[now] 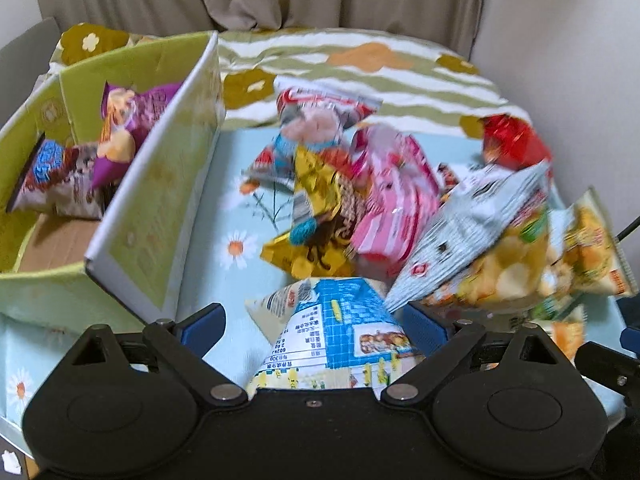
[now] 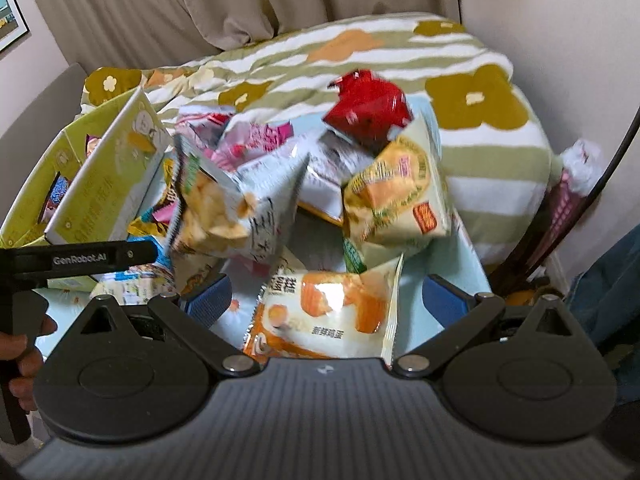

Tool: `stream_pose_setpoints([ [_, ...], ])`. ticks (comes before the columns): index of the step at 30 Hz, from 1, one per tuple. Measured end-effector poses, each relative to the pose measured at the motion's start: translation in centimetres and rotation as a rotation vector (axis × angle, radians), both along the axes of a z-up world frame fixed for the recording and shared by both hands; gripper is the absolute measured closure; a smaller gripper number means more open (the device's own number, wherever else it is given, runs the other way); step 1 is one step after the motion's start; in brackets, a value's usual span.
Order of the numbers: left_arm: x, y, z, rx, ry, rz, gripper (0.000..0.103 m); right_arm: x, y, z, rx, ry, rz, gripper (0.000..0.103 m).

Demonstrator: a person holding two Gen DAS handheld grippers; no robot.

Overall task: Organize snacks
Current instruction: 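Grasp the blue-and-white bag with the left tool while the right tool grasps the orange cake bag, then carry both bags into the yellow box and open both tools to drop them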

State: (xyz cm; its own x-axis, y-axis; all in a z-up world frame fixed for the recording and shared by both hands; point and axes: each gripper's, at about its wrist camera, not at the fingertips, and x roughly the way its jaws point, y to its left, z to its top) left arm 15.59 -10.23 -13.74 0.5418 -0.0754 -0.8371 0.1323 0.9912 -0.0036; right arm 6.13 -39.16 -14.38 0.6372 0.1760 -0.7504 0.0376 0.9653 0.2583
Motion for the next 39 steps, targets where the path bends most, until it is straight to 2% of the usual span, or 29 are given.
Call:
stream_pose_setpoints([
  [2, 0.2, 0.1, -0.7, -0.007, 0.019, 0.011, 0.009, 0.3, -0.2, -0.8, 0.024, 0.011, 0.004, 0.0],
  [4, 0.4, 0.3, -1.5, -0.013, 0.048, 0.021, 0.02, 0.6, -0.4, -1.5, 0.039, 0.022, 0.007, 0.0],
  [6, 0.3, 0.4, -2.4, -0.018, 0.082, 0.028, 0.027, 0.7, -0.4, -2.0, 0.046, 0.035, 0.009, 0.0],
  [13, -1.0, 0.4, -3.4, 0.005, 0.087, 0.016, 0.033, 1.1, -0.5, -3.4, 0.08, 0.064, 0.009, 0.0],
  [21, -1.6, 0.9, -2.9, -0.011, 0.068, 0.018, 0.037, 2.1, 0.1, -4.5, 0.1, 0.088, -0.006, 0.0],
  [34, -2.5, 3.0, -1.6, -0.035, 0.036, 0.062, 0.038, 2.9, 2.3, -5.7, -0.044, 0.096, 0.018, 0.0],
  [39, -2.9, 3.6, -0.8, -0.036, 0.016, 0.069, 0.038, 2.7, 2.9, -5.4, -0.078, 0.067, 0.041, 0.0],
])
